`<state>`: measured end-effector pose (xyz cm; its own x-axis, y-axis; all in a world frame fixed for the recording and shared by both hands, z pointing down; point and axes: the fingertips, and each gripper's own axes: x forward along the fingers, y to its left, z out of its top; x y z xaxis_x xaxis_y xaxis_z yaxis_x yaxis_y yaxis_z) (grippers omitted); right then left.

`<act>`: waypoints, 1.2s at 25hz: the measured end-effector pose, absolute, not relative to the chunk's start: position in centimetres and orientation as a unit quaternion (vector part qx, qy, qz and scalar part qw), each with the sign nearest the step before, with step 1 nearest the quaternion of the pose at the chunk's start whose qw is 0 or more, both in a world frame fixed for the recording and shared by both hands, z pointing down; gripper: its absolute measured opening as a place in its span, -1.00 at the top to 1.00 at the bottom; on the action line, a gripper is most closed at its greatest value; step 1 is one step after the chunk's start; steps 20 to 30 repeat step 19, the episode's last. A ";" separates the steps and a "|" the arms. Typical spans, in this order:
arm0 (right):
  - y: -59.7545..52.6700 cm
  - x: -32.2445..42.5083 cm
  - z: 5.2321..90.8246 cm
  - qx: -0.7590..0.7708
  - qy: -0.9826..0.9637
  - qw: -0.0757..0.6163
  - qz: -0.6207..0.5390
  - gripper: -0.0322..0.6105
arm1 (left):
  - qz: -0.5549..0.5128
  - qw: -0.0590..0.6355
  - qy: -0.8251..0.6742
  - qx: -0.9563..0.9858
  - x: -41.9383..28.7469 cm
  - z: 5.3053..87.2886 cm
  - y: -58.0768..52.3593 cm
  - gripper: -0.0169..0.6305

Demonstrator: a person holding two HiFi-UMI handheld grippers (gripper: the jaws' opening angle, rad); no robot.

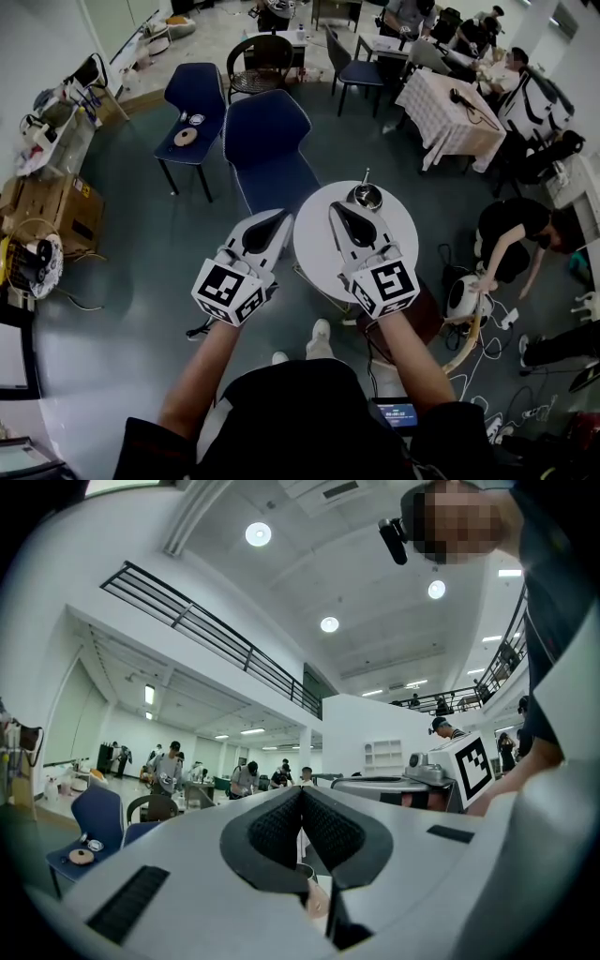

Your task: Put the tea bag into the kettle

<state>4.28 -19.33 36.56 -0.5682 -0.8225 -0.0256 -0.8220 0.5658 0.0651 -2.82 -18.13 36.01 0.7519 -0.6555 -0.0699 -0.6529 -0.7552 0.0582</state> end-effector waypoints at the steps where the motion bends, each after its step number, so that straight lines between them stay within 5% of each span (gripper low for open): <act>1: -19.4 4.3 36.5 0.464 -0.885 0.004 -0.036 0.84 | -0.043 0.013 -0.349 0.936 -2.7 36.0 -18.2 0.90; 30: -18.9 4.8 35.6 0.462 -0.886 0.002 -0.039 0.84 | -0.044 0.017 -0.357 0.933 -2.5 36.3 -17.9 0.90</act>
